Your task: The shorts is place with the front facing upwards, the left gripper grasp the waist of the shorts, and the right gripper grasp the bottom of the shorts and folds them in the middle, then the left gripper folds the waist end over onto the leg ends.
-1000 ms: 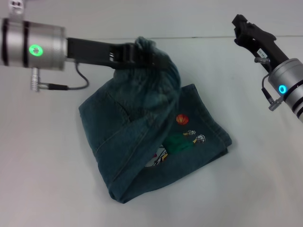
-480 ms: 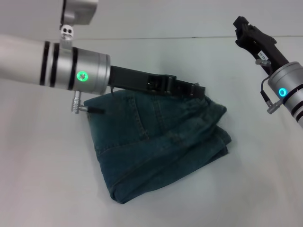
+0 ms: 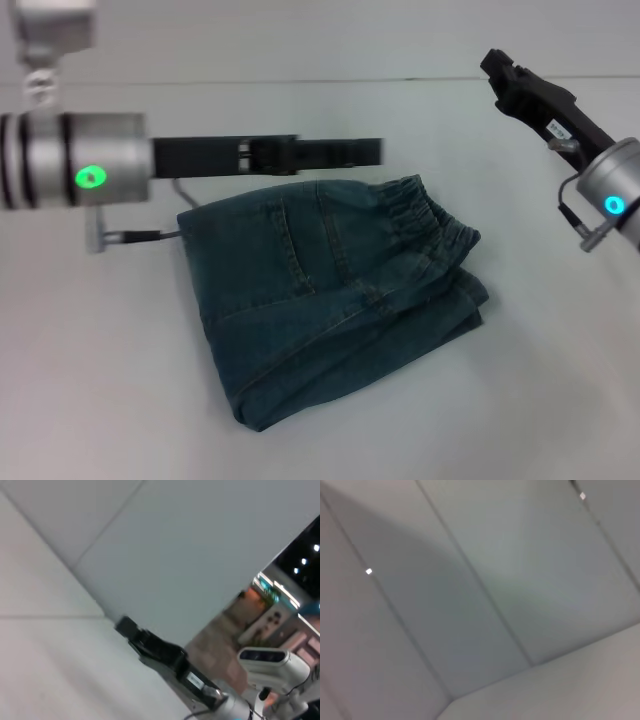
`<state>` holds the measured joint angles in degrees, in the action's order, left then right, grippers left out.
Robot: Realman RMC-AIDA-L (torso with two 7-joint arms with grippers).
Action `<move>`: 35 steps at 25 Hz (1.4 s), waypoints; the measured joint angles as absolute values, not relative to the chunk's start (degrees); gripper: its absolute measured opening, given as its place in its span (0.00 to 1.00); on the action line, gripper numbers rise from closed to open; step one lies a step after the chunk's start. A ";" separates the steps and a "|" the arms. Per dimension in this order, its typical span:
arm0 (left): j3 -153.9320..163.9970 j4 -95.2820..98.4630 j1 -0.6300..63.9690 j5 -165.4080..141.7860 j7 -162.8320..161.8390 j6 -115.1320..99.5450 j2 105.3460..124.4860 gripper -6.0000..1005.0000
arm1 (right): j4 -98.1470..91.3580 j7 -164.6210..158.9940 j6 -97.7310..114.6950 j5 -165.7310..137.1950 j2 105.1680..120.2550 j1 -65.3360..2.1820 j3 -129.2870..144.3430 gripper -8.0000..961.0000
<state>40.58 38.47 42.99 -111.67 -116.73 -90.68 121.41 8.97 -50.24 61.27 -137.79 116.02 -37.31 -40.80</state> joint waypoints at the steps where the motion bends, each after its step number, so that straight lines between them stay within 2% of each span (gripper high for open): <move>1: 40.61 39.16 41.41 -110.60 -115.72 -91.52 121.09 0.66 | 8.75 -52.75 62.80 -139.51 115.18 -37.09 -39.76 0.06; 3: 40.47 40.06 38.51 -109.44 -113.93 -93.15 120.24 0.72 | 7.50 -56.77 66.75 -142.85 113.51 -36.54 -38.40 0.06; 6: 38.97 40.74 33.64 -108.95 -109.99 -95.33 119.26 0.82 | 2.20 -61.82 77.24 -147.89 111.95 -36.11 -37.81 0.06; 8: 37.49 41.10 30.69 -109.18 -107.23 -96.08 119.19 0.89 | -2.44 -65.00 84.47 -149.93 111.23 -36.20 -36.84 0.12; 12: 36.33 43.31 25.42 -110.11 -102.41 -96.64 119.70 0.90 | -13.01 -73.73 95.47 -150.93 109.26 -37.83 -27.71 0.25; 15: 36.31 47.25 22.74 -111.88 -101.35 -97.49 120.32 0.92 | -20.33 -78.17 100.77 -150.84 108.43 -38.51 -18.06 0.37; 22: 36.28 54.77 19.66 -115.37 -100.57 -99.72 121.19 0.92 | -31.34 -83.14 106.38 -150.84 109.26 -37.90 -0.67 0.64; 30: 33.61 56.77 19.04 -119.32 -100.45 -102.29 120.79 0.92 | -41.17 -89.97 107.77 -150.78 112.25 -37.40 9.67 0.92; 35: 33.27 56.69 19.32 -123.29 -100.93 -102.67 120.68 0.91 | -42.15 -90.40 108.04 -148.84 112.70 -37.70 10.16 0.92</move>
